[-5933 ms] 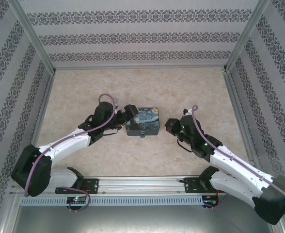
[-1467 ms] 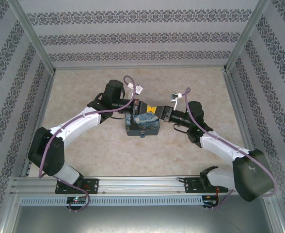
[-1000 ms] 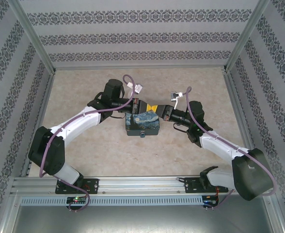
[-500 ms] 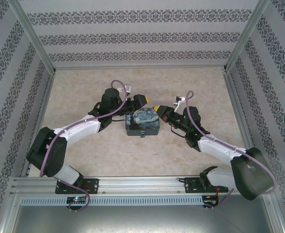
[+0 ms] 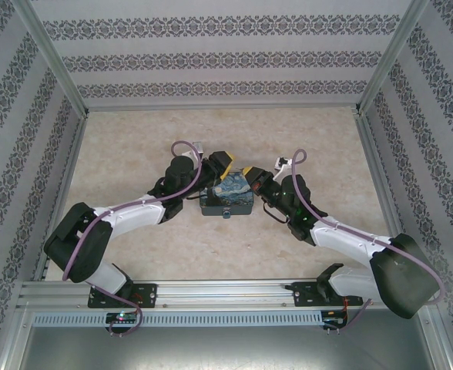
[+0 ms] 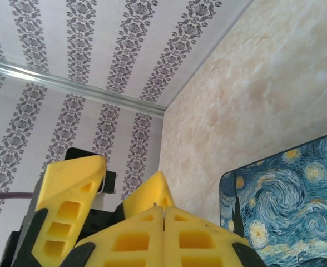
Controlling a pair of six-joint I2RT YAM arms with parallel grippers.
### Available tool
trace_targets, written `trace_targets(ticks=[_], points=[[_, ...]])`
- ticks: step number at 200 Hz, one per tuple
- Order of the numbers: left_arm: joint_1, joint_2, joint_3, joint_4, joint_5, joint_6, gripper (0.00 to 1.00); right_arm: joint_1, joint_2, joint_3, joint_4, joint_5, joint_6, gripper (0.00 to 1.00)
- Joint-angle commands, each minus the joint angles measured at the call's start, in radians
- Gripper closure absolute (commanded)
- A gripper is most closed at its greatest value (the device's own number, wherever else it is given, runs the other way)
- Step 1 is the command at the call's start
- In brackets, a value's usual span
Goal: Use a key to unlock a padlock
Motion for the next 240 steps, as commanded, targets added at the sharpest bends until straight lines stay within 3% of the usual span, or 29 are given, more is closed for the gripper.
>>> trace_targets(ticks=[1,117,167,240], points=[[-0.019,-0.004,-0.009,0.09,-0.04,-0.035,0.57,0.01,0.004,0.02,0.023,0.052,0.016,1.0],[-0.057,0.079,0.004,0.122,-0.061,-0.044,0.6,0.023,0.002,0.033,0.027,0.063,0.011,1.0],[-0.062,0.083,0.011,0.127,-0.07,-0.042,0.74,0.031,0.019,0.034,0.035,0.07,0.015,1.0],[-0.07,0.087,0.013,0.144,-0.078,-0.044,0.83,0.04,0.03,0.031,0.039,0.076,0.022,1.0]])
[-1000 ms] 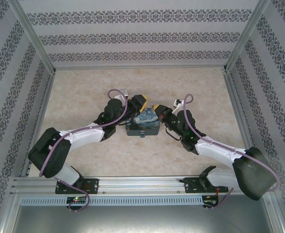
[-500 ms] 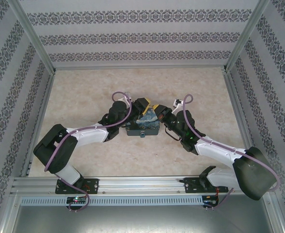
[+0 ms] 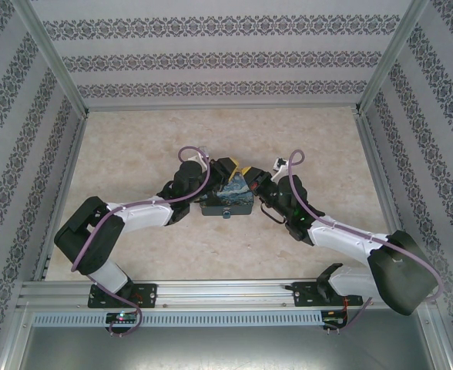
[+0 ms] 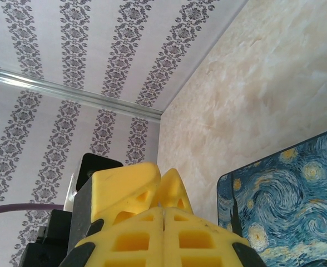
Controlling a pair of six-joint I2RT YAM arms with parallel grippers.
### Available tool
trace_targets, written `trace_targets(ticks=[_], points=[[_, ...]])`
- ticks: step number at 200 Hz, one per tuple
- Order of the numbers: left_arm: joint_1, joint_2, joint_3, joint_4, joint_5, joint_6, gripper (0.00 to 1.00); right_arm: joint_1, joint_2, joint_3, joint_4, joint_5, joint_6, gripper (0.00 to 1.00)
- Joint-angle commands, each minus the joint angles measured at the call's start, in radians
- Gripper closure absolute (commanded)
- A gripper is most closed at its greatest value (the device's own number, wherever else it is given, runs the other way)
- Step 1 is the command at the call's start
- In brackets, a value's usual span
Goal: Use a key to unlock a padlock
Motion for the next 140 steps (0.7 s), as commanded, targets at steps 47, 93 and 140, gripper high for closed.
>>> trace_targets(ticks=[47,93,140], points=[[-0.027,0.009,0.015,0.083,-0.021,0.0,0.92,0.019,0.013,0.025,0.035,0.028,0.006,1.0],[-0.014,-0.012,0.017,0.035,-0.003,0.043,1.0,-0.015,-0.035,0.004,0.004,-0.012,-0.026,0.58],[0.033,-0.093,0.112,-0.206,0.13,0.294,1.0,-0.155,-0.112,-0.018,-0.015,-0.207,-0.121,0.44]])
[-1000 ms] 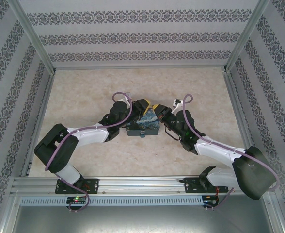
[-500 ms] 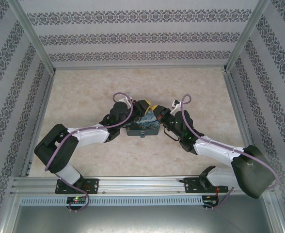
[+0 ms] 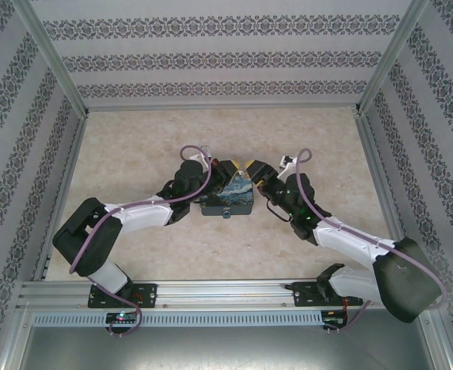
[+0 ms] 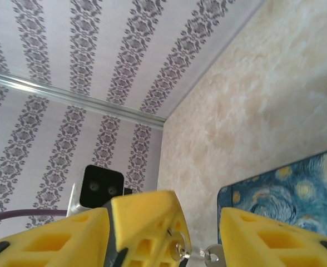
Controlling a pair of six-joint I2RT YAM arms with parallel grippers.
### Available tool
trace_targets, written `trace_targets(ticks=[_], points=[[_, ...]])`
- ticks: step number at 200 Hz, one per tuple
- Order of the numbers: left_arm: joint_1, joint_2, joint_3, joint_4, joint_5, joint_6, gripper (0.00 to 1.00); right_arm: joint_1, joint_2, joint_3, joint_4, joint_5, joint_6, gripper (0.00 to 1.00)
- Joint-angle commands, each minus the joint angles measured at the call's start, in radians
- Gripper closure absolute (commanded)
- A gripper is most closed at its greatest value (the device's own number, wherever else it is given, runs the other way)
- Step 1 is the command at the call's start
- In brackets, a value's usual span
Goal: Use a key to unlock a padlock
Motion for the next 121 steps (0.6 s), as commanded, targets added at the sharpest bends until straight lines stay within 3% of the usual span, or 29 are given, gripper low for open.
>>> trace_targets(ticks=[1,54,121], points=[[0.029,-0.068,0.084,-0.125,0.089,0.177,1.0,-0.062,-0.04,-0.01,0.008,-0.136,-0.079,0.44],[0.078,-0.074,0.165,-0.19,0.277,0.297,1.0,-0.126,-0.016,0.051,0.057,-0.383,-0.187,0.47],[0.081,-0.075,0.13,-0.075,0.281,0.251,1.0,-0.1,0.002,0.056,0.139,-0.358,-0.16,0.54]])
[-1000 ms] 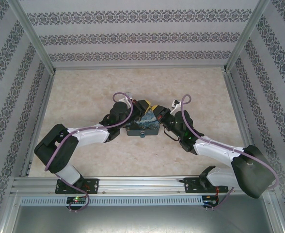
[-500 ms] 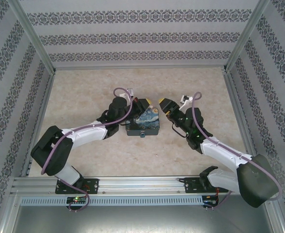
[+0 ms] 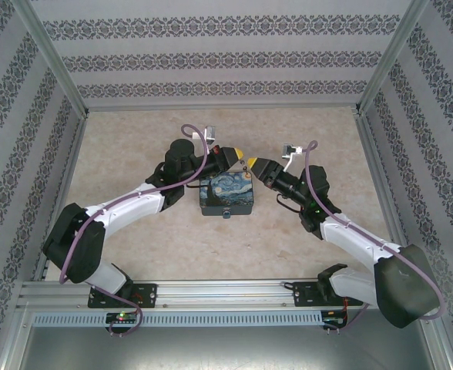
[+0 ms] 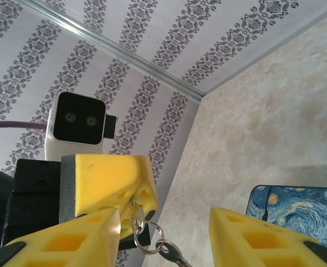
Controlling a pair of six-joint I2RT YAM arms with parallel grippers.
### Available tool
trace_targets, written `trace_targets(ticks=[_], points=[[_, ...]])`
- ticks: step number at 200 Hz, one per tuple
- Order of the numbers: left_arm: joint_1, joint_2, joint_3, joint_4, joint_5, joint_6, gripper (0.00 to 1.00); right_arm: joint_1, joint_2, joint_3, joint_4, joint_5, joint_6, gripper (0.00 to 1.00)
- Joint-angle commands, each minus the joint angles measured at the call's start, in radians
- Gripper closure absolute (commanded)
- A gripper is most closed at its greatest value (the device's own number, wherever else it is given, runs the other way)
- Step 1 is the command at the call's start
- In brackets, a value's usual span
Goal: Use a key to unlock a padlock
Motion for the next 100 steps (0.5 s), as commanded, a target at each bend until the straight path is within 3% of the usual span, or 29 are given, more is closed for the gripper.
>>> trace_targets(ticks=[1,100], points=[[0.008,-0.013,-0.019,0.076,0.02,-0.004,1.0,0.02,0.008,0.023,0.078,-0.007,-0.011,0.54],[0.007,-0.005,-0.081,0.25,-0.028,-0.11,1.0,0.08,0.1,0.042,0.237,0.034,0.068,0.61]])
